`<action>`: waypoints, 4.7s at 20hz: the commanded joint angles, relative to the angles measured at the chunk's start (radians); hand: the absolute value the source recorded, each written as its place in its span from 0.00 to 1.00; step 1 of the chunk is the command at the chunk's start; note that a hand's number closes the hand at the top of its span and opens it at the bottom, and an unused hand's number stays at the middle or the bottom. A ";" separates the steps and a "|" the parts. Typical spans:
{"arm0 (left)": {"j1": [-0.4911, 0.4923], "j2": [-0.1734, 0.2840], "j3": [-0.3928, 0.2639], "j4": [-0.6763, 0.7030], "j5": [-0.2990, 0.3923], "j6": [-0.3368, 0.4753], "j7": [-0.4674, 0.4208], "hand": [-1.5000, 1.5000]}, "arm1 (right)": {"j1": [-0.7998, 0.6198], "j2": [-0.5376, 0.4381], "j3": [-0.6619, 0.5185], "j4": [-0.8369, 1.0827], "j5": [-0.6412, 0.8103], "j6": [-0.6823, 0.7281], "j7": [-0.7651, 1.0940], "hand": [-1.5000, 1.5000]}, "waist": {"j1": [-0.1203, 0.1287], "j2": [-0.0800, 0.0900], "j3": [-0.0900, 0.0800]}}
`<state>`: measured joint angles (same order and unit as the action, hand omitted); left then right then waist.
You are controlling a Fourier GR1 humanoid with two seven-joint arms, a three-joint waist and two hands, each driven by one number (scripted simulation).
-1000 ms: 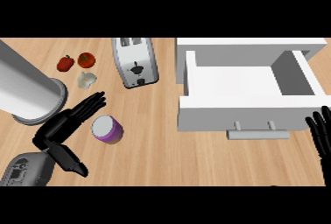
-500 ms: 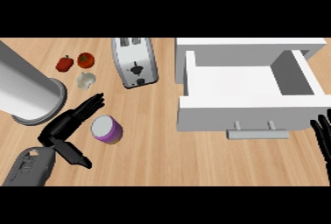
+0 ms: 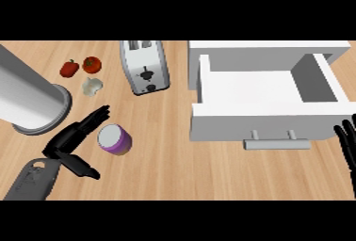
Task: Pick up the can, place it into the drawer and close the drawer
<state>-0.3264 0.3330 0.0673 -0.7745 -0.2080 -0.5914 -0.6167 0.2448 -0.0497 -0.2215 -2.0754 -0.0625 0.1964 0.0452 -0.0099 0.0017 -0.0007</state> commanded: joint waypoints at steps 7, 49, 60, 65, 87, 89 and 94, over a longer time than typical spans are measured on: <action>-0.135 0.031 0.003 0.283 -0.034 -0.039 -0.153 0.00 | 0.051 0.039 0.037 -0.061 0.050 -0.006 -0.003 0.00 | -0.010 0.002 -0.001; -0.248 -0.187 -0.070 0.328 -0.005 -0.041 -0.100 1.00 | 0.017 0.044 0.001 -0.061 -0.004 -0.003 0.045 0.00 | 0.010 -0.004 0.001; -0.173 -0.157 0.289 0.277 0.272 0.487 0.011 1.00 | 0.094 0.046 -0.041 -0.119 -0.041 0.021 0.030 0.00 | 0.024 -0.010 0.002; -0.063 -0.257 0.190 -0.086 0.275 0.539 0.170 1.00 | 0.064 0.049 0.029 -0.106 0.018 -0.033 0.045 0.00 | 0.035 -0.012 0.003; -0.379 -0.333 -0.176 -0.585 0.196 0.890 0.826 1.00 | 0.047 0.030 -0.065 -0.187 -0.078 -0.007 0.119 0.00 | -0.003 -0.002 0.001; -0.451 -0.333 -0.222 -0.556 0.194 0.933 0.856 1.00 | 0.004 0.025 -0.053 -0.126 -0.039 -0.011 0.095 0.00 | -0.003 -0.001 0.001; -0.612 -0.333 -0.221 -0.452 0.211 0.979 0.873 1.00 | 0.050 0.041 -0.054 -0.102 -0.019 0.026 0.023 0.00 | -0.007 0.000 0.001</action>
<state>-0.8211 0.0004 -0.1429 -1.2963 -0.0089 0.3456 0.2481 0.2909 -0.0262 -0.2933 -2.2006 -0.1266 0.2200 0.1058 -0.0153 0.0002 0.0003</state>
